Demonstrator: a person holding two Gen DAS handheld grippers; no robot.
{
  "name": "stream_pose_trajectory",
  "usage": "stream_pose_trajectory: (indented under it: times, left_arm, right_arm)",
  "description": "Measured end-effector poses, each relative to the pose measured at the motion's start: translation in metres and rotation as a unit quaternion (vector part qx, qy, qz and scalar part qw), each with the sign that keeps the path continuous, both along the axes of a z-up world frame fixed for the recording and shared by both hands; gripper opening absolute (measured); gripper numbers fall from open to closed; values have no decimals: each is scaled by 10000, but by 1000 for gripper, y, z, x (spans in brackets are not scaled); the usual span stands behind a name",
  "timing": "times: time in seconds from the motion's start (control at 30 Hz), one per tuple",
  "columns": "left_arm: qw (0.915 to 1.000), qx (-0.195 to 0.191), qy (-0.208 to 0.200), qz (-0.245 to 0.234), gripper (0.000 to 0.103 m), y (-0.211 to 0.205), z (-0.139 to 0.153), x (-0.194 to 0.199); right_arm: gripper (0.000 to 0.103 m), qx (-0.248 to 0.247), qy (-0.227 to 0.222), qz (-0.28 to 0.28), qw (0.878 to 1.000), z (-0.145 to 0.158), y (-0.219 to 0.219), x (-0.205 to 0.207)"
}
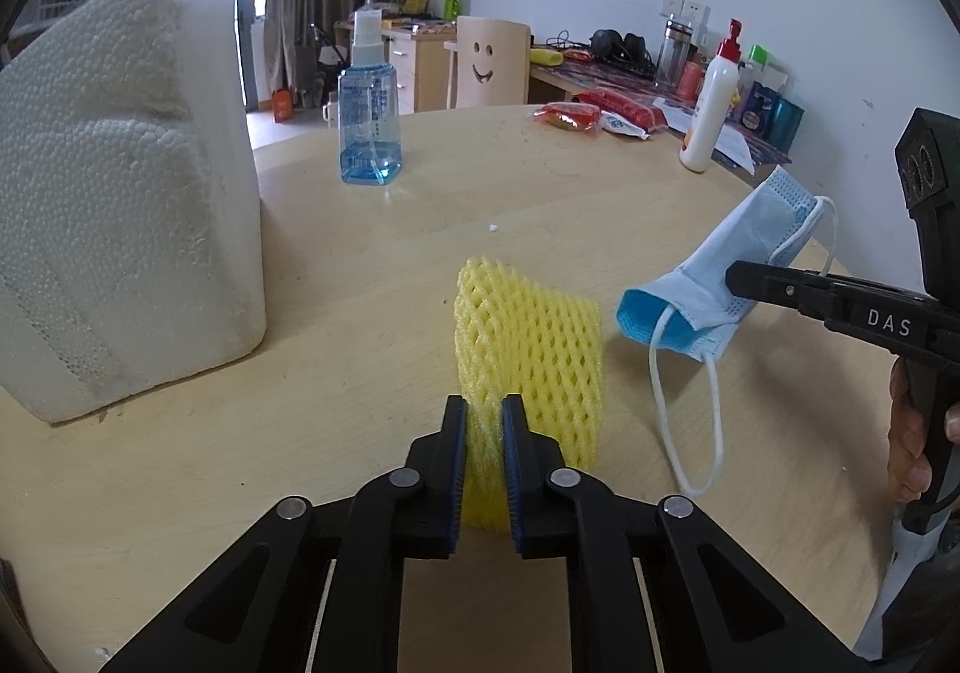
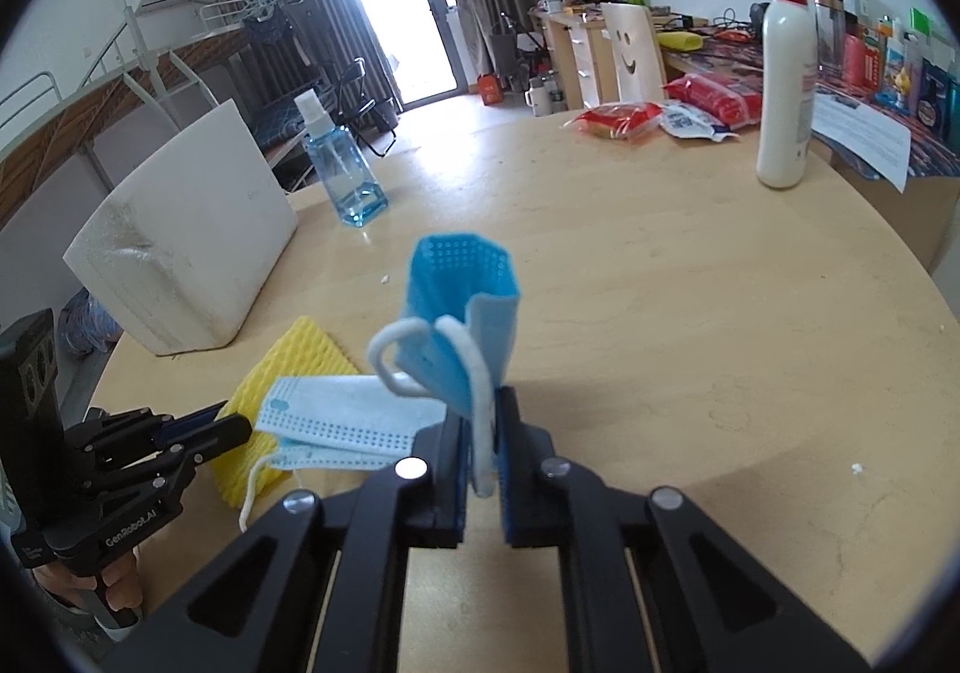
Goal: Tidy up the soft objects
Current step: 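Lift the foam net and blue mask off the table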
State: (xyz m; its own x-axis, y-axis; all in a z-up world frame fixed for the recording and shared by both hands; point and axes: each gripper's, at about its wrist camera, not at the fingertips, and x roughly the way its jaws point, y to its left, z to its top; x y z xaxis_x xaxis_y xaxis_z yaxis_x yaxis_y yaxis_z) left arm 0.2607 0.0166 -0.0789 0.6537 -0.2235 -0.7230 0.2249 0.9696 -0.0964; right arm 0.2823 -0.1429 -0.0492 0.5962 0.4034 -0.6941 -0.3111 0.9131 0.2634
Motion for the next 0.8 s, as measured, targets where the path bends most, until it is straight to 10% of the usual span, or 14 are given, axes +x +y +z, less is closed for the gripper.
stream_pose_trajectory:
  times: [0.8]
  left_arm:
    - [9977,-58,-653,-178,10,-8,27,-22]
  right_arm:
    - [11,153,-258,-280,9992,15,-18,-25]
